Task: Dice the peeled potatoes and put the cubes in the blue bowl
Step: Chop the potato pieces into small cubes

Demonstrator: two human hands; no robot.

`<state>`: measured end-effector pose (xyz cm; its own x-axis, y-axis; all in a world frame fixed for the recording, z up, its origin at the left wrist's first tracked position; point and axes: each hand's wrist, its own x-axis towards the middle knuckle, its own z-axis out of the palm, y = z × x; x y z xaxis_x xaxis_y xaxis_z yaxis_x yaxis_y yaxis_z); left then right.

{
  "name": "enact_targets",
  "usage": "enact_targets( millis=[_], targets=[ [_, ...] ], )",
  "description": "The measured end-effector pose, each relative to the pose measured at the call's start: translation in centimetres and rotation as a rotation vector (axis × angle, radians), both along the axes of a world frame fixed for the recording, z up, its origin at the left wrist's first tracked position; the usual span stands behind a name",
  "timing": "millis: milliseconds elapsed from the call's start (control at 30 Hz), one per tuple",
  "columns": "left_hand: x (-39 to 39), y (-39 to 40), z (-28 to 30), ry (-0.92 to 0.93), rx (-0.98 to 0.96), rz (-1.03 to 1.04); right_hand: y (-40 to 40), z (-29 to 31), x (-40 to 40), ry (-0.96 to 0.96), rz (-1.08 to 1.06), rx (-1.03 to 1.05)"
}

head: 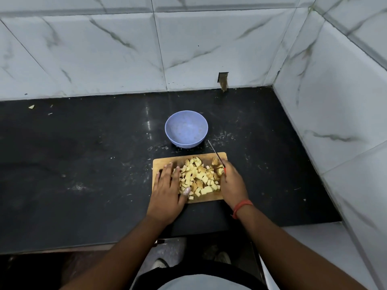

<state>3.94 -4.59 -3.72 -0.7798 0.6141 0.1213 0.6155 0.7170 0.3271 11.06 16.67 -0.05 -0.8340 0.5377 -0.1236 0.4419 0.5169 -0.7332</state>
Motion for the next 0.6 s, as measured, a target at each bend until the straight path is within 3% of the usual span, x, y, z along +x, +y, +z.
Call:
enact_targets(
  millis=[433, 600],
  targets=[
    [-1.0, 2.5, -0.3, -0.116, 0.019, -0.026, -3.0, -0.5, -0.8, 0.059, 0.117, -0.002],
    [-1.1, 2.5, 0.0, -0.131, 0.050, -0.042, -2.2, -0.2, -0.2, 0.162, -0.084, -0.034]
  ],
)
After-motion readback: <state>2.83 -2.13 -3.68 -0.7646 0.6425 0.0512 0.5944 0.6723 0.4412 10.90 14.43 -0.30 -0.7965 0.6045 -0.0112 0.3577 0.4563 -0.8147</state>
